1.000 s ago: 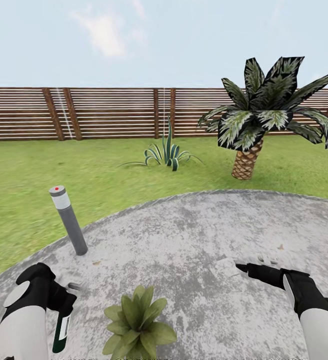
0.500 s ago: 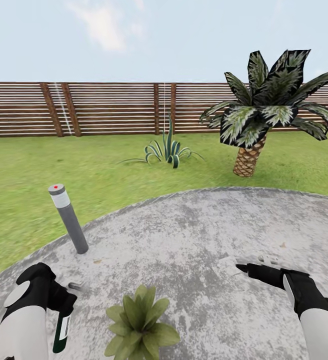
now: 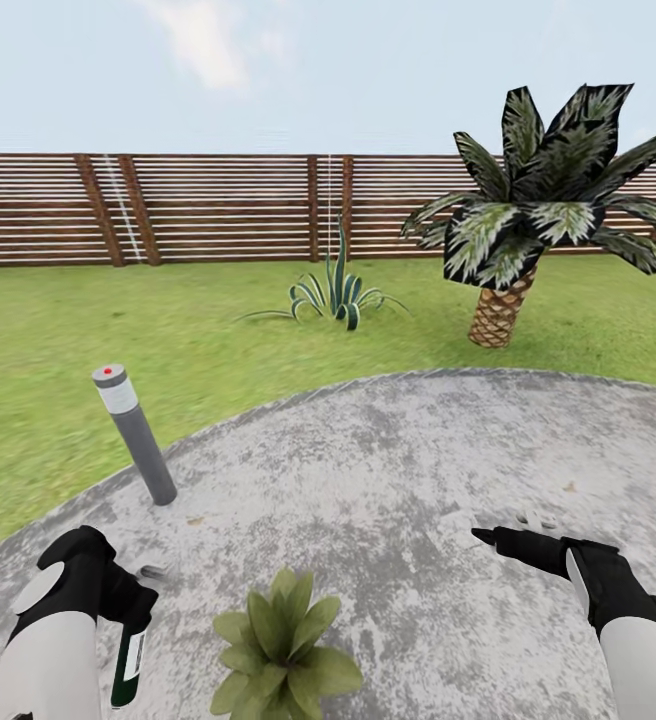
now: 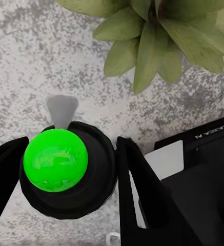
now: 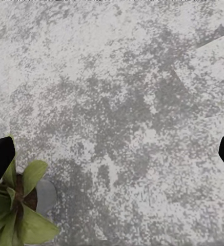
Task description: Pick up the pesticide atomizer in the garden and spray insectifuge to fully cover both potted plants in the garden.
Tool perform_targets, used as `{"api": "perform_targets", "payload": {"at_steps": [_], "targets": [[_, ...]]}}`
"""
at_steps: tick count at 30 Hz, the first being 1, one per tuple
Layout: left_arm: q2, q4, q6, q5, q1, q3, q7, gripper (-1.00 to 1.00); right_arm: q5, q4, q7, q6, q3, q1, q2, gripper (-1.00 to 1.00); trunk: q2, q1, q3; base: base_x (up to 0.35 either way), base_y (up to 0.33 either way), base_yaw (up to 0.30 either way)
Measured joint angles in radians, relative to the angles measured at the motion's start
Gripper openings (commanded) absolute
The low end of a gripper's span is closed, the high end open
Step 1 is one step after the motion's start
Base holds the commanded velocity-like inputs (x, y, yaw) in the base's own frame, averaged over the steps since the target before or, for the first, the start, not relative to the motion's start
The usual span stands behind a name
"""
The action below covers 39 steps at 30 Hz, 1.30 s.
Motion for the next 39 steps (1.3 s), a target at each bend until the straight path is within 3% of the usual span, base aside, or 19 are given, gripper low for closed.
{"api": "perform_targets", "payload": {"at_steps": [24, 27, 31, 32, 35, 39], "targets": [[0.005, 0.061, -0.004, -0.009, 0.002, -0.003, 0.007, -1.0, 0.0, 0.0, 0.002, 0.0, 0.0, 0.0, 0.0, 1.0, 0.0, 0.0, -0.014, 0.033, 0.005, 0.0], [0.004, 0.061, -0.005, -0.054, 0.001, -0.048, 0.006, -1.0, 0.0, 0.0, 0.002, 0.0, 0.0, 0.0, 0.0, 1.0, 0.0, 0.0, -0.018, 0.0, 0.0, 0.0], [0.002, 0.093, -0.004, -0.096, 0.001, -0.165, 0.004, -1.0, 0.0, 0.0, 0.002, 0.0, 0.0, 0.0, 0.0, 1.0, 0.0, 0.0, -0.025, 0.0, 0.0, 0.0], [0.002, 0.104, -0.003, -0.099, 0.001, -0.18, 0.004, -1.0, 0.0, 0.0, 0.002, 0.0, 0.0, 0.0, 0.001, 1.0, 0.0, 0.0, -0.026, 0.0, 0.0, 0.0], [0.002, 0.123, -0.003, -0.103, 0.001, -0.204, 0.004, -1.0, 0.0, 0.0, 0.002, 0.0, 0.0, 0.0, 0.001, 1.0, 0.0, 0.0, -0.031, 0.0, 0.0, 0.0], [0.002, 0.126, -0.003, -0.103, 0.001, -0.205, 0.004, -1.0, -0.001, 0.001, 0.0, 0.001, 0.0, 0.0, 0.002, 1.0, 0.0, 0.0, -0.037, 0.0, 0.0, 0.0]]}}
